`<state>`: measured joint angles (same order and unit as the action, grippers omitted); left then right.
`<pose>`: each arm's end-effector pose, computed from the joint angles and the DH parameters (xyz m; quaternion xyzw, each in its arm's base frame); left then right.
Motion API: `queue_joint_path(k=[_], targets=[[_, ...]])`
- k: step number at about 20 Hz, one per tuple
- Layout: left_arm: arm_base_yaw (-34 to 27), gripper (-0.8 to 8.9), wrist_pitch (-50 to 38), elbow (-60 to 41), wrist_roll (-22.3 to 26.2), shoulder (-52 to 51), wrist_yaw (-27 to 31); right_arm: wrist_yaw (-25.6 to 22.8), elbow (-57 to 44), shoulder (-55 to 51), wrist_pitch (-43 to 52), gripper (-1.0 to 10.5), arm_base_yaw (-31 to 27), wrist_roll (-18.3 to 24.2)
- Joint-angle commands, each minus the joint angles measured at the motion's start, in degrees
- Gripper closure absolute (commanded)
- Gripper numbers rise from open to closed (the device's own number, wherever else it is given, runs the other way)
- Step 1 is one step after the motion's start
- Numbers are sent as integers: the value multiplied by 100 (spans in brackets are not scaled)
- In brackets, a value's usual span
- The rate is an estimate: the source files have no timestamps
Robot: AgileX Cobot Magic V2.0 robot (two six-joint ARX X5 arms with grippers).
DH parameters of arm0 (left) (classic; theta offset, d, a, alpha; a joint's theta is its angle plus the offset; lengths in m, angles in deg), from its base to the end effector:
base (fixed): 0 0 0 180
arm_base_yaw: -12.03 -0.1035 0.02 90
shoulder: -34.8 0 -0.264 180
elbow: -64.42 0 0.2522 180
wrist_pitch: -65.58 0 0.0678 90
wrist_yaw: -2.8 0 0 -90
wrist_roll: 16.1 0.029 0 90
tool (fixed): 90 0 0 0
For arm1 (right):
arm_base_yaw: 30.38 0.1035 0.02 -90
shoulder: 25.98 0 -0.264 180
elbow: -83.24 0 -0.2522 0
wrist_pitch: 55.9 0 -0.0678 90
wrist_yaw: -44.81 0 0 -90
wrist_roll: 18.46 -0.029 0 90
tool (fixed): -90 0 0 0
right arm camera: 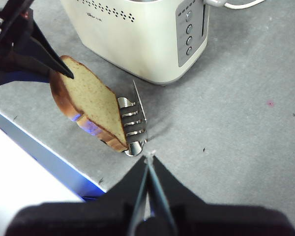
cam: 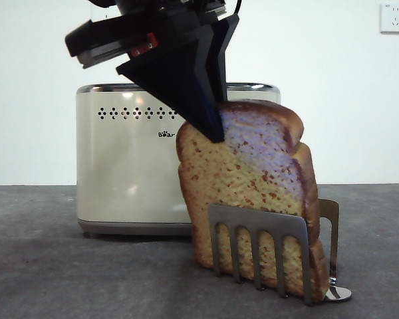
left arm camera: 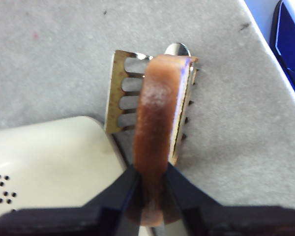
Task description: Pick up a slice of bread from the rack,put the bread on the toaster,press the button
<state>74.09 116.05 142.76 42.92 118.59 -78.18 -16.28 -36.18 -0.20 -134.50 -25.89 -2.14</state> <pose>0.1430 -0.2598 0.2621 0.6265 0.1378 -0.5312 0.5536 0.0554 0.0184 0.2978 -0.0481 0.3230 0.3157 0.8909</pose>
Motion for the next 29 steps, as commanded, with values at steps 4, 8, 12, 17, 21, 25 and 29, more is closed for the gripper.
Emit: queue_joint_path(k=[4, 8, 12, 17, 21, 25, 29], targets=[[22, 793, -315, 15, 122, 55, 4, 24, 26, -2, 20, 954, 0, 48], [24, 793, 142, 310, 98, 52, -2, 22, 24, -2, 20, 954, 0, 48], [90, 822, 741, 1019, -173, 52, 0, 20, 24, -2, 2, 953, 0, 48], [219, 822, 1720, 2446, -1147, 52, 0, 24, 24, -2, -22, 953, 0, 46], [201, 822, 2291, 3648, -1792, 52, 28, 26, 24, -2, -146, 953, 0, 46], [120, 822, 2706, 4332, -1832, 52, 719, 28, 24, -2, -157, 953, 0, 44], [-57, 822, 2796, 4374, -1832, 52, 1102, 31, 24, -2, -162, 952, 0, 44]])
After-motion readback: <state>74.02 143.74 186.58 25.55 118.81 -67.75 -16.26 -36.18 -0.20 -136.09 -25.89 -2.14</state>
